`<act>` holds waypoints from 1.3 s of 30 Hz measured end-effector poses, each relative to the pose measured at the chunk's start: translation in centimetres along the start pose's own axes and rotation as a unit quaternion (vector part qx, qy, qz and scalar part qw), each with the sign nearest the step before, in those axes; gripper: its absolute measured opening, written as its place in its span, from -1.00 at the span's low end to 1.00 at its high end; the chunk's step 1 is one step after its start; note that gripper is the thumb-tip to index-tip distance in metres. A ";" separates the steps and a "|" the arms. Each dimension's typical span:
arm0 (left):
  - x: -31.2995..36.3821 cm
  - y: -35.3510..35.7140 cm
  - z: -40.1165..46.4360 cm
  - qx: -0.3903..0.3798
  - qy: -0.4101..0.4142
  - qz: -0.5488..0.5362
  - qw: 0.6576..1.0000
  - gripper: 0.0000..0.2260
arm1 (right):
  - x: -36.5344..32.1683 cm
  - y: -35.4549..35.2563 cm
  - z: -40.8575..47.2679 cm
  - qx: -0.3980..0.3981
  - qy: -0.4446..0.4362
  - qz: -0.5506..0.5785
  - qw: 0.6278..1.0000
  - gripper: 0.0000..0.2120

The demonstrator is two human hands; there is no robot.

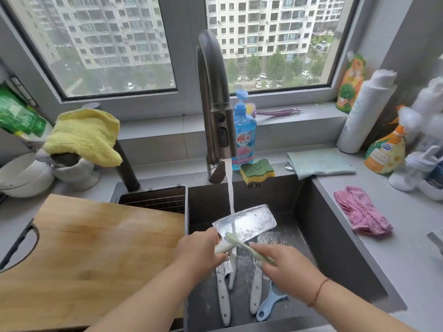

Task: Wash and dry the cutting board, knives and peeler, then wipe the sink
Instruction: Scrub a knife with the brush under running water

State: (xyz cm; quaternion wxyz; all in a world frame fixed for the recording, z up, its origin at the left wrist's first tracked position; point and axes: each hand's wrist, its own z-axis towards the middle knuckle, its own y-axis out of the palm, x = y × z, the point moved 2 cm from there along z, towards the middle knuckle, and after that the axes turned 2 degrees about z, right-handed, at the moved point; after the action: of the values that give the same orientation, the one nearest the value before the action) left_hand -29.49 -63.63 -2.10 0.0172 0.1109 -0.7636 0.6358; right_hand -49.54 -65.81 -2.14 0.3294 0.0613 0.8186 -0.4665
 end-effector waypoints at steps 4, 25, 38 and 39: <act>0.2 -0.2 -0.3 0.019 0.009 -0.001 1.000 -0.66 | 0.3 -0.3 1.9 0.049 0.020 -0.022 0.998 -0.62; -0.9 2.5 -1.9 -0.305 -0.279 -0.706 0.575 -0.76 | 0.0 2.1 -2.7 0.088 0.019 0.023 0.996 -0.91; 1.1 2.7 -2.0 -0.352 -0.276 -0.722 0.528 -0.76 | 2.4 1.3 0.2 0.083 0.090 0.004 0.993 -0.87; 1.1 2.4 -2.0 -0.352 -0.273 -0.721 0.531 -0.76 | 3.0 0.9 0.9 0.086 0.106 0.003 0.991 -0.86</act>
State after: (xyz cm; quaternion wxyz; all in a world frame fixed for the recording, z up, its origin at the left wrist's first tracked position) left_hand -31.29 -61.46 -3.88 0.2983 0.7771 -0.5536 0.0264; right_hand -51.07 -66.63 -4.91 0.2356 0.1407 0.8055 -0.5251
